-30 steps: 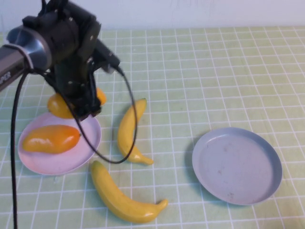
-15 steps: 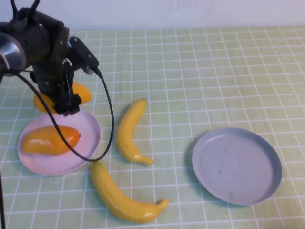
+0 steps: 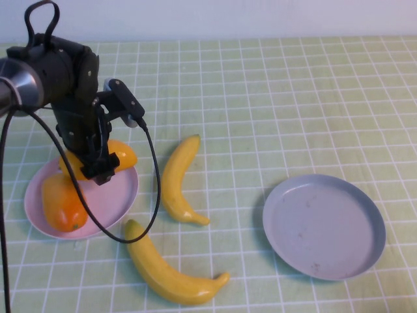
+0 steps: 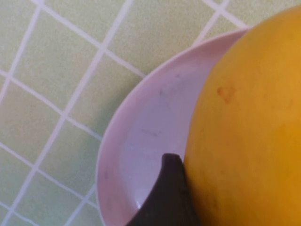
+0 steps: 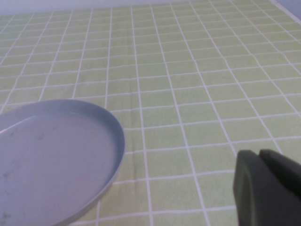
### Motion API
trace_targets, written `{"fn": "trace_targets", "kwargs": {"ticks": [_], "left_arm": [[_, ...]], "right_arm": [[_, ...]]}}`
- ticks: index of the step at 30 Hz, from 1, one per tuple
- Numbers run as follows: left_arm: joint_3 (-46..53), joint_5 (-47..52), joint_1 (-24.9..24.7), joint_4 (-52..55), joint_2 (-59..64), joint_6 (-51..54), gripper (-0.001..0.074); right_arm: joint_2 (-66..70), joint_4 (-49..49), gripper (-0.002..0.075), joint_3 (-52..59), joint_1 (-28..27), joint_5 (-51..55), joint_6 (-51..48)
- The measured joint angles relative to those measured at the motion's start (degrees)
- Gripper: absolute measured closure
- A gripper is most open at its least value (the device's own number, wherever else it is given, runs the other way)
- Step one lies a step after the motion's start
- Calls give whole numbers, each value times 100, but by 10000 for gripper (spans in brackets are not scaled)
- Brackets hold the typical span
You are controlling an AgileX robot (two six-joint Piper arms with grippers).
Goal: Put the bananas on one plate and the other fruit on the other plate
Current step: Put one type of fruit in the left plate
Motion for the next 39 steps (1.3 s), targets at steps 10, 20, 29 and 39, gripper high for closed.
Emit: {"fn": "trace_targets", "kwargs": {"ticks": [10,20,29,39], "left_arm": [[0,281,0,155,-29,-776,159],[9,618,-35,215,-573,-870,157],[9,813,-97,51,-824,-1240,156],[9,823,-485,114,-605,-2130,67]], "right_arm": [[0,0,741,0,0,0,0],[0,0,741,0,0,0,0],[0,0,741,0,0,0,12],[0,0,741,0,0,0,12]]}}
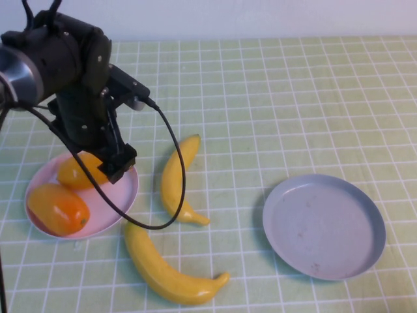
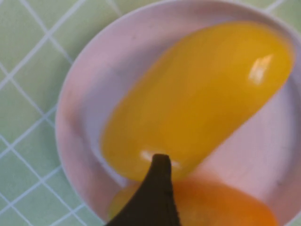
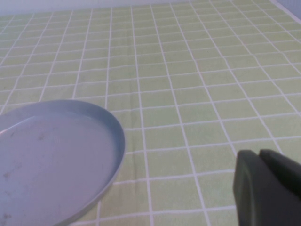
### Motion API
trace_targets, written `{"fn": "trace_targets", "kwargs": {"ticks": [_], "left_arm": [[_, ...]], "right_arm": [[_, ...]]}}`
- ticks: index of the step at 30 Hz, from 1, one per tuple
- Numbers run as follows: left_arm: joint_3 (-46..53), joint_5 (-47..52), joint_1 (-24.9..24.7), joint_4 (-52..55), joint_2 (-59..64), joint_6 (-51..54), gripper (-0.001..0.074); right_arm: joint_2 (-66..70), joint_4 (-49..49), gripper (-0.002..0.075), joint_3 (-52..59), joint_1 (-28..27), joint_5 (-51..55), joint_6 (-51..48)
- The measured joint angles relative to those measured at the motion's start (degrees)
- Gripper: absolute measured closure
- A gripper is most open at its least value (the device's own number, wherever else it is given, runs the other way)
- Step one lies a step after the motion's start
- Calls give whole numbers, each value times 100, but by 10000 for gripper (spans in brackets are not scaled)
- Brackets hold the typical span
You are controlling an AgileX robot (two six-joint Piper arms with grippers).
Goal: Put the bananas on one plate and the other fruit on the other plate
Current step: Put one type of fruit in the left plate, then put another type of fruit in the right plate
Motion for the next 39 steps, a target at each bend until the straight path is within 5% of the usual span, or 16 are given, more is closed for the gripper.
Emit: {"fn": "trace_targets", "kwargs": {"ticks": [14,18,21,24,39], "left_arm": [[175,200,-446,149,-1147,-658,92],[941,-54,-514,-210,-2063,-897,321],[1764,-380,-514,-321,-2840,-971,590],[2565,-763,-514,-323,-3522,-1211,693],[4780,-2466,-523,-348,-6815,-2491,731]], "right_arm": [[0,0,741,0,0,0,0],[0,0,741,0,0,0,0],[0,0,741,0,0,0,0],[0,0,741,0,0,0,0],[0,0,741,0,0,0,0]]}}
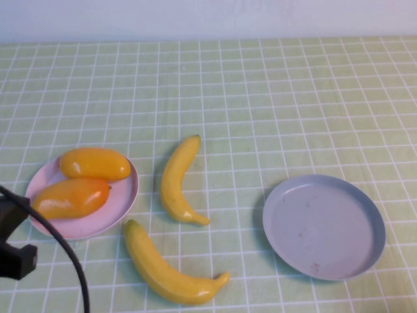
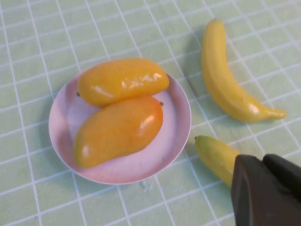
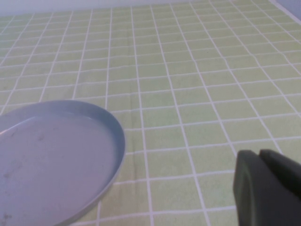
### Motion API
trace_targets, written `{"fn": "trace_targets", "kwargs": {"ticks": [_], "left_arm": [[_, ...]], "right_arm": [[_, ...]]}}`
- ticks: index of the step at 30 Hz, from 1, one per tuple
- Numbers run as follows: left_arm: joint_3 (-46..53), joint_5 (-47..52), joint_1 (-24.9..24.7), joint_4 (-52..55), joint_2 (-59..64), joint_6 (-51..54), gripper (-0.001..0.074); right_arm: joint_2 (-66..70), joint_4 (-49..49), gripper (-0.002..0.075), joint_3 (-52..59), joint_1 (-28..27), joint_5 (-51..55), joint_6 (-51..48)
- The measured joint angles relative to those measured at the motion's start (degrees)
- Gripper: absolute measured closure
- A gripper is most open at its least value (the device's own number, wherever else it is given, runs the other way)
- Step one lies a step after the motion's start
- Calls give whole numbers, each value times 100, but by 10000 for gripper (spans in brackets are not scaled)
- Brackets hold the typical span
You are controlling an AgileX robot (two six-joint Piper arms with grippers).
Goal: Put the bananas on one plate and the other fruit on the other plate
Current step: Put another type of fruit in the right plate
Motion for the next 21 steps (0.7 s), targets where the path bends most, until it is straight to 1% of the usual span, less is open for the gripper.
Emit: {"fn": "trace_targets", "kwargs": {"ticks": [7,10,13,14,15,19,21], "left_arm": [[25,206,0,206,-346,17,731],[83,13,0,206,-370,17,731],[391,-722,0,347,-531,23,731],[612,-1162,14,358,-695,115,731],[697,-1390,25,358,-830,175,731],[1733,-3037,526,78,-1791,771,731],[2221,-3701,937,-48,-2263,951,731]], "right_arm": [[0,0,741,0,0,0,0],[0,0,741,0,0,0,0],[0,0,741,0,0,0,0],[0,0,742,0,0,0,0],[0,0,741,0,0,0,0],[0,0,741,0,0,0,0],[0,0,741,0,0,0,0]]}}
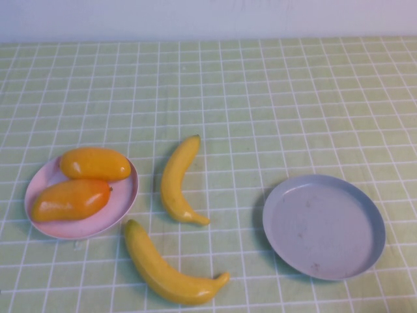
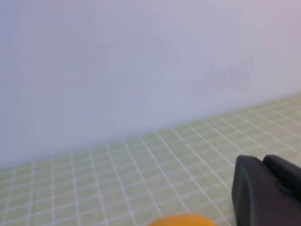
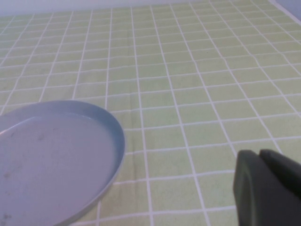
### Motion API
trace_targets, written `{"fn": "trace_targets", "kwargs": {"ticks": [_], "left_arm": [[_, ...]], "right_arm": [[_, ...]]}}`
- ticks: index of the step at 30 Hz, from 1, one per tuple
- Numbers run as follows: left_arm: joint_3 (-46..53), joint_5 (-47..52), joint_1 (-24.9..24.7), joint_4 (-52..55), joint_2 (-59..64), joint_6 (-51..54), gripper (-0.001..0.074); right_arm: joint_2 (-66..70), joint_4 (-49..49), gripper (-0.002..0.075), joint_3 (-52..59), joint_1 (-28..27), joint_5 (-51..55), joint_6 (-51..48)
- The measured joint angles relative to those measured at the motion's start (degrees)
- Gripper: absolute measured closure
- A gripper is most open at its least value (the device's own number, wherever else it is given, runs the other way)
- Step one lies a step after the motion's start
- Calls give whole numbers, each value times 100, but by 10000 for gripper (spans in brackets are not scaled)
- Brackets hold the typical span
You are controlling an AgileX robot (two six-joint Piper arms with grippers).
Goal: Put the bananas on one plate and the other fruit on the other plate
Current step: Put another type of fruit in the right plate
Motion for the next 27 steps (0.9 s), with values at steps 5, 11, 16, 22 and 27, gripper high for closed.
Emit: {"fn": "trace_targets", "kwargs": {"ticks": [5,11,16,22,27], "left_arm": [[844,-748,1019,-236,-841,102,731],[1417,-747,1548,-479,-1398,76,731],[1926,-634,1552,-515,-1709,-20,731],[2097,-77,1561,-515,-1733,-241,731],[2097,727,1561,-515,-1742,-263,731]], "right_arm": [[0,0,741,0,0,0,0],[0,0,741,0,0,0,0],[0,0,741,0,0,0,0],[0,0,741,0,0,0,0],[0,0,741,0,0,0,-10]]}}
